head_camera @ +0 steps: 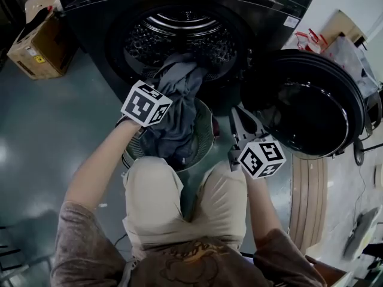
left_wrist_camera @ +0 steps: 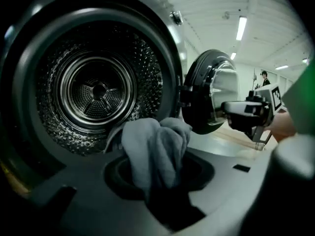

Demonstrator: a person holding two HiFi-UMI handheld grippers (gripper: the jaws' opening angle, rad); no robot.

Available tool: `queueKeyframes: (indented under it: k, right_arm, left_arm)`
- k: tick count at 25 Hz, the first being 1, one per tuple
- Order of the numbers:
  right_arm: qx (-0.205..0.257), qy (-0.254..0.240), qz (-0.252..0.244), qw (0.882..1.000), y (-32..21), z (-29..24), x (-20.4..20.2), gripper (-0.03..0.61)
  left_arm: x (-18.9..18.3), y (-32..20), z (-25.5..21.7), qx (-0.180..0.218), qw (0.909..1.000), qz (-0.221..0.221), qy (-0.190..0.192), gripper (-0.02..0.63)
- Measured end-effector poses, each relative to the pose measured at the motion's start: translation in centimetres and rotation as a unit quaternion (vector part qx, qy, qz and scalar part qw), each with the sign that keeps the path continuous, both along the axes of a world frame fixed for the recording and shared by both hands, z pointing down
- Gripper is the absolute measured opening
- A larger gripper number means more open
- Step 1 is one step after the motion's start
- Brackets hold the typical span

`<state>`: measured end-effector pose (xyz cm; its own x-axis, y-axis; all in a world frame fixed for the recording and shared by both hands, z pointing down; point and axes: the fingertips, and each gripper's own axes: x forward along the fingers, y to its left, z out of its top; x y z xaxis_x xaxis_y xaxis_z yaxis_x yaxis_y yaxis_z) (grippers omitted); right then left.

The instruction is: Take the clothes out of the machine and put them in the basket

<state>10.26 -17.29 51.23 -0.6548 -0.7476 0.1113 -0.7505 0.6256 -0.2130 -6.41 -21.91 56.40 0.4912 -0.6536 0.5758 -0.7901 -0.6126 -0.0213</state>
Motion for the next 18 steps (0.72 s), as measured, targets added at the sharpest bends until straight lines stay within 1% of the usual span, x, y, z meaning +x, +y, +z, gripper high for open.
queueKeyframes:
  k: [3,7,10,13,14,16,18]
  right_arm:
    - [0.001,-0.003,-0.014,1.000,0.3,-0.2,-0.8,-0.002]
    - [0.003,-0.006,-0.025,1.000,0.3,-0.3,-1.5,-0.003]
    - [0.003,-0.009,-0.037,0.999,0.4,-0.2,-2.7,-0.002]
    - [0.002,-0.012,-0.048,0.999,0.9,-0.3,-3.5,-0.002]
    - [0.002,-0.013,-0.049,0.999,1.0,-0.4,-3.6,-0.003]
    - [0.003,-0.014,-0.049,0.999,1.1,-0.4,-3.5,-0.002]
    - [0.004,-0.015,-0.047,0.999,1.0,-0.4,-3.2,-0.002]
  left_arm:
    - [-0.2,3.4,-1.2,-0.015,0.9998,0.012,0.010,0.156]
    - [0.3,7.4,-2.0,-0.050,0.9980,0.032,0.023,0.158]
    - [0.1,9.6,-2.0,-0.065,0.9971,0.035,0.018,0.164]
    - [-0.2,10.7,-1.6,-0.074,0.9967,0.032,0.015,0.175]
    - [-0.3,10.7,-1.5,-0.073,0.9968,0.029,0.015,0.187]
    - [-0.4,10.4,-1.3,-0.065,0.9976,0.021,0.011,0.233]
    - [-0.4,9.9,-1.3,-0.052,0.9985,0.014,0.004,0.312]
